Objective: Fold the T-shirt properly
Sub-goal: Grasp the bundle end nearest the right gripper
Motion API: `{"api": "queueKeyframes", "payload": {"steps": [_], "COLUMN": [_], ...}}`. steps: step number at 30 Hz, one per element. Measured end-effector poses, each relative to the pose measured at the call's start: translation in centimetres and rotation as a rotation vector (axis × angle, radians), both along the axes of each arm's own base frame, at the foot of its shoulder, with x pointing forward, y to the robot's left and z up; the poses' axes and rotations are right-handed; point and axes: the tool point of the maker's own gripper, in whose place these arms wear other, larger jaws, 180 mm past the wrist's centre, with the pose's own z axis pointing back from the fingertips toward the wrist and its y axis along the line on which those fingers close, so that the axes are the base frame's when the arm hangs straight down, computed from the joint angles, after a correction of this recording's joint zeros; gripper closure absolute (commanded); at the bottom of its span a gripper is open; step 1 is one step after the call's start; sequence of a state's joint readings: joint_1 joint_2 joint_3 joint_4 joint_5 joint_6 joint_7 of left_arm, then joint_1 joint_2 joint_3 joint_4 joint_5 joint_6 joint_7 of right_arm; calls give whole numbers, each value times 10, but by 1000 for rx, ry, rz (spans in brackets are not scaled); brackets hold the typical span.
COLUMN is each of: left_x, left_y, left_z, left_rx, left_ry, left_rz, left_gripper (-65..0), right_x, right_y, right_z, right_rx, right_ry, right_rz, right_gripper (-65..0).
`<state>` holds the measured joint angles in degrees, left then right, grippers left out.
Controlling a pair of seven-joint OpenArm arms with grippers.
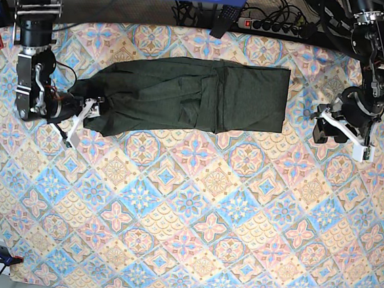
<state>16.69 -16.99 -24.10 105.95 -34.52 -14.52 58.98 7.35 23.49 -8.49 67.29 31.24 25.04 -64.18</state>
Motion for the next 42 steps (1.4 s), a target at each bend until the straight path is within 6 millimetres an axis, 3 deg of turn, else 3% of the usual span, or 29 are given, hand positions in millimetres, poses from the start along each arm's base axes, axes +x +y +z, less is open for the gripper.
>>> {"api": "queueKeyframes", "payload": {"steps": [14,22,27,29,34,36,42], "left_x": [0,0,2,3,3,3,3], "left_y": [0,0,0,0,0,0,0], "left_z": [0,0,1,2,2,2,2], "left_rx": [-1,-2,0,-3,0,-1,-4], "left_ry": [0,-1,-5,-10,-9,-8,-8], "left_rz": [2,2,2,2,2,2,1], "left_gripper": [-346,-346,-346,-346,-346,-346,-346], "right_x": [-5,-24,-26,-25,-29,-27,-20], "right_y": [7,33,42,43,59,66,48], "right_z": [-6,-1,1,1,-1,-1,-3], "right_rx": [3,80,130,135,192,230,287], "right_ry": [-22,-27,-18,-21,-1,-8,-21], "right_rz": [16,37,28,25,5,-41,-207], "right_gripper": [-491,-488,-471,-418,-110,-29,-7]}}
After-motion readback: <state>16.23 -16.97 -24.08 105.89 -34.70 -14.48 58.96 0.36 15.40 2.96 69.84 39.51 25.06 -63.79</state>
